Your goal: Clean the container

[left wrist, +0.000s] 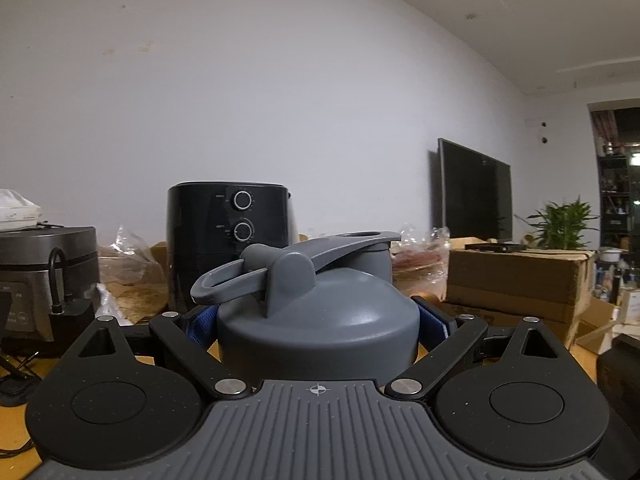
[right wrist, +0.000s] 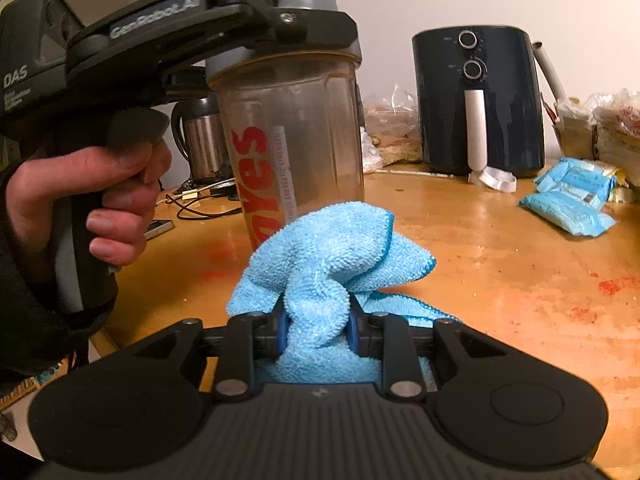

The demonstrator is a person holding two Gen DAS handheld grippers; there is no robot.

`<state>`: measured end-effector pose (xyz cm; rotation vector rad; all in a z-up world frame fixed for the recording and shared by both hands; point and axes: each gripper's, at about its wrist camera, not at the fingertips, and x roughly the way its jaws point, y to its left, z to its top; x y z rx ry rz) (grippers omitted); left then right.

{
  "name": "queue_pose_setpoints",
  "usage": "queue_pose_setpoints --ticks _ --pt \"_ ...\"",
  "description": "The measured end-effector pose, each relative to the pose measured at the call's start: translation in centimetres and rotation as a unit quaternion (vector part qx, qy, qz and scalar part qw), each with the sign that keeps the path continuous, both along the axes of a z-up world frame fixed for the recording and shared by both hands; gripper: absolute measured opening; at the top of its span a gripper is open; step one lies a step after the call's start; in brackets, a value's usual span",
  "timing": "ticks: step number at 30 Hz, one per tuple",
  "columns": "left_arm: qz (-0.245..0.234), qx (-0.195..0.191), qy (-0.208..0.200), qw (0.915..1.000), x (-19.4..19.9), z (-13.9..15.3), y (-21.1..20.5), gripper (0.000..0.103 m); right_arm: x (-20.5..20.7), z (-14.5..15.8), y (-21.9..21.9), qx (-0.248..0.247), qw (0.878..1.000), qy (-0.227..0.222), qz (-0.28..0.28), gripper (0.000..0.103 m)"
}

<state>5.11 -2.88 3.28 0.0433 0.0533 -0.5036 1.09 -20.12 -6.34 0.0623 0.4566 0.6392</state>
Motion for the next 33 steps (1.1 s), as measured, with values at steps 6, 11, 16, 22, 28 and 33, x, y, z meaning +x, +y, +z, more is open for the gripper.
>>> queue_pose_setpoints --ticks 6,11,16,22,28,33 --pt "-0.018 -0.001 0.000 0.9998 0.2 -0.2 0.2 0.095 0.2 0.1 0.0 0.007 1.000 0.015 0.006 0.046" --pt "-0.025 -0.001 0.000 0.9997 0.3 -0.3 0.3 0.095 -0.2 0.2 1.3 -0.009 0.999 0.011 0.037 0.081" --pt "-0.031 -0.001 0.000 0.9995 0.4 -0.3 0.5 0.095 -1.2 -0.3 2.6 -0.038 0.999 -0.021 0.023 0.086" --pt "-0.035 -0.001 0.001 0.9994 0.5 -0.3 0.5 0.095 -1.1 -0.5 1.8 -0.013 0.999 -0.028 0.019 0.091" --pt "-0.045 0.001 0.003 0.9990 0.7 -0.2 0.9 0.095 -2.5 0.0 1.9 -0.027 0.996 -0.078 -0.022 0.103" --pt "-0.060 0.000 0.004 0.9982 0.9 -0.2 1.3 0.095 -1.8 0.6 0.4 0.006 0.998 -0.056 -0.027 0.103"
